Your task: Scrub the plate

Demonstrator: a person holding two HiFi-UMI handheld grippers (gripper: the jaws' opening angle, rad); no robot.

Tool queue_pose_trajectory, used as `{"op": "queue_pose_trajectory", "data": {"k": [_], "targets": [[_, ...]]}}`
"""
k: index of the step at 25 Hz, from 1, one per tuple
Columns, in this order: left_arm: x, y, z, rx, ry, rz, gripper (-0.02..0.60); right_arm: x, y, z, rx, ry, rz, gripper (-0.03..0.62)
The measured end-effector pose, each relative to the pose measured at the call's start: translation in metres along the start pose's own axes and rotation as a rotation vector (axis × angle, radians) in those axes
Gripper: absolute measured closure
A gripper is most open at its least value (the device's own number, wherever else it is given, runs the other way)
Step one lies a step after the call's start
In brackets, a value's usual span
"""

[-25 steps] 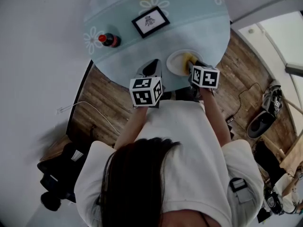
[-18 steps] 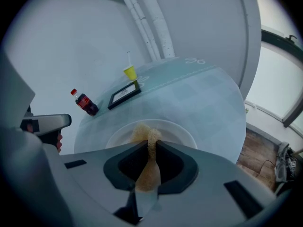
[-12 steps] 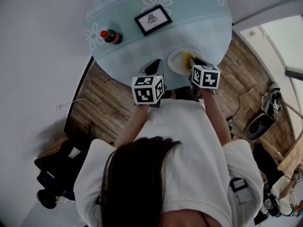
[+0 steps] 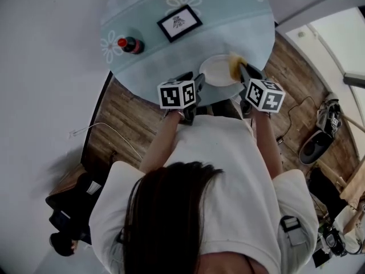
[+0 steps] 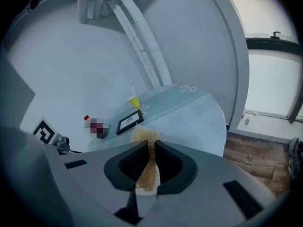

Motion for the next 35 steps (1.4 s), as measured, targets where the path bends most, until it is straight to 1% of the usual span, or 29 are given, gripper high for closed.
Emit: {"op": "queue_pose_trajectory", "data": {"k": [4,6,9,12,16,20,27,29,30,33,35], "targets": [[0.011,0.004,0.016,0.046,0.074,-0.059,0.366,-0.002,-0.006,-0.015,0.002,-0.036,0.004,0.536],[0.014,0.008,0.025,0.062,0.099,-0.099,0.362,-0.001,-0.009,-0.021,0.003,-0.05,0.008,0.536],[0.017,0.012,0.035,0.073,0.132,-0.13,0.362,0.002,-0.014,-0.029,0.013,-0.062,0.019,0.536],[0.016,0.012,0.043,0.103,0.137,-0.169,0.362,0.002,-0.019,-0.035,0.03,-0.074,0.029,0.536],[0.015,0.014,0.046,0.105,0.134,-0.227,0.379,0.001,-0.025,-0.039,0.046,-0.082,0.037,0.536],[0.015,0.019,0.045,0.125,0.113,-0.32,0.382,-0.002,-0.027,-0.04,0.046,-0.084,0.033,0.536],[0.017,0.018,0.047,0.16,0.129,-0.347,0.391,-0.001,-0.029,-0.036,0.045,-0.065,0.022,0.536],[0.018,0.019,0.048,0.155,0.127,-0.355,0.424,-0.001,-0.03,-0.036,0.046,-0.059,0.016,0.536],[0.019,0.018,0.048,0.161,0.124,-0.364,0.426,-0.002,-0.03,-0.036,0.046,-0.057,0.013,0.536],[0.018,0.015,0.052,0.19,0.123,-0.401,0.425,-0.003,-0.032,-0.034,0.046,-0.049,0.008,0.536],[0.017,0.014,0.054,0.184,0.129,-0.391,0.42,-0.002,-0.034,-0.033,0.046,-0.039,0.012,0.536]]}}
Point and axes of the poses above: the fingertips, and each gripper's own axes: z forward along the fingers, y to its left, x out of its underside, the point moved 7 cm from there along -z, backward along the fingers, and after that the axes turned 8 degrees about z, right-handed, at the moved point
